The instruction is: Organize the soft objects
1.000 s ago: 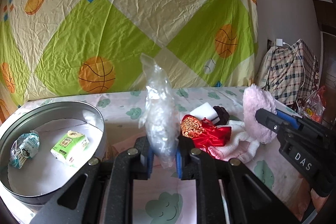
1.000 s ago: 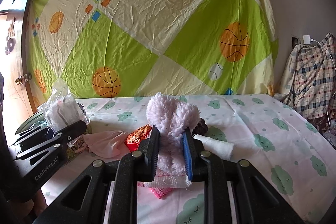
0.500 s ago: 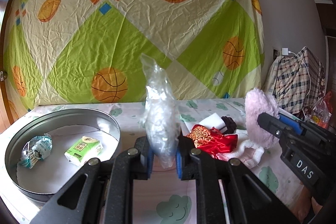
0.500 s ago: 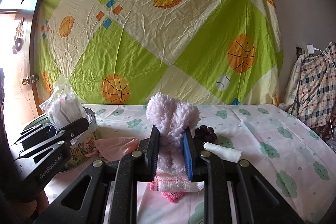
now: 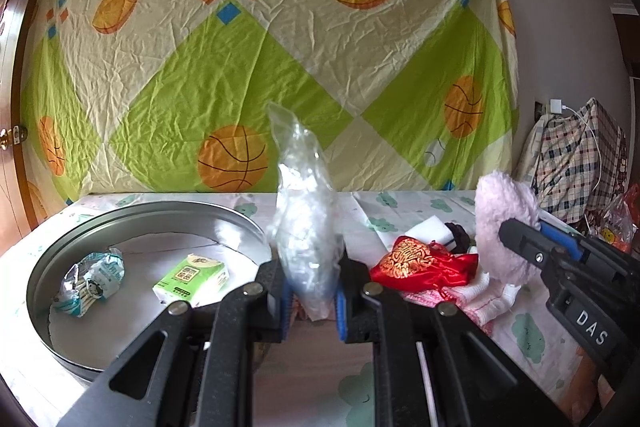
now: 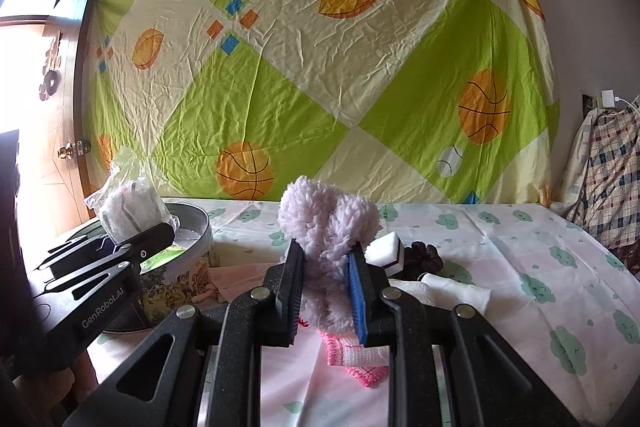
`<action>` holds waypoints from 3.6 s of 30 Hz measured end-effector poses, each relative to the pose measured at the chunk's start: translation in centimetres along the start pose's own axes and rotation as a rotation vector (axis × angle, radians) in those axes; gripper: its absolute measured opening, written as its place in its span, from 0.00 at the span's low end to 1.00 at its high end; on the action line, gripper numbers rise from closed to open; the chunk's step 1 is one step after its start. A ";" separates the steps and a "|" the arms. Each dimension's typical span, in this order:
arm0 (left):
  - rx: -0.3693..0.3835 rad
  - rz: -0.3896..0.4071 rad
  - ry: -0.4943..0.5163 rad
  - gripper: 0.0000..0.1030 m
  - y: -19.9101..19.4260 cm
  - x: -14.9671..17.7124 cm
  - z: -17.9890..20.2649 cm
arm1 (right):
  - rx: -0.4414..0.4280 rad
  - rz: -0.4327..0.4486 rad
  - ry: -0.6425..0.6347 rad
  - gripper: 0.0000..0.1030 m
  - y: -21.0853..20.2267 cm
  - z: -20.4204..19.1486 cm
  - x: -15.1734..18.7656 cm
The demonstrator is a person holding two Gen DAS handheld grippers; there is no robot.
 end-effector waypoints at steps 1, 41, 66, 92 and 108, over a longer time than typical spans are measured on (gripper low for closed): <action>-0.007 0.002 -0.003 0.14 -0.1 -0.1 -0.4 | -0.005 0.000 -0.002 0.22 0.1 -0.2 -0.1; -0.099 0.031 -0.061 0.14 -1.9 -1.3 -7.2 | -0.147 0.006 -0.058 0.22 2.3 -7.5 -1.7; -0.138 0.024 -0.086 0.14 -2.6 -1.5 -10.4 | -0.190 0.001 -0.075 0.22 3.4 -9.7 -2.3; -0.183 -0.017 -0.086 0.14 -2.1 -1.9 -13.6 | -0.267 -0.004 -0.098 0.22 5.5 -12.0 -4.7; -0.213 -0.127 -0.120 0.14 0.1 -3.7 -17.1 | -0.355 -0.082 -0.154 0.22 10.0 -15.1 -7.0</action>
Point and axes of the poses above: each gripper's, at about its wrist camera, not at the fingertips, and y roughly the way its jaws point, z to its right, x to its underside, the point moved 5 cm from there along y, roughly the way its jaws point, and after that the axes turned 13 degrees about -y, right-handed, at the moved point
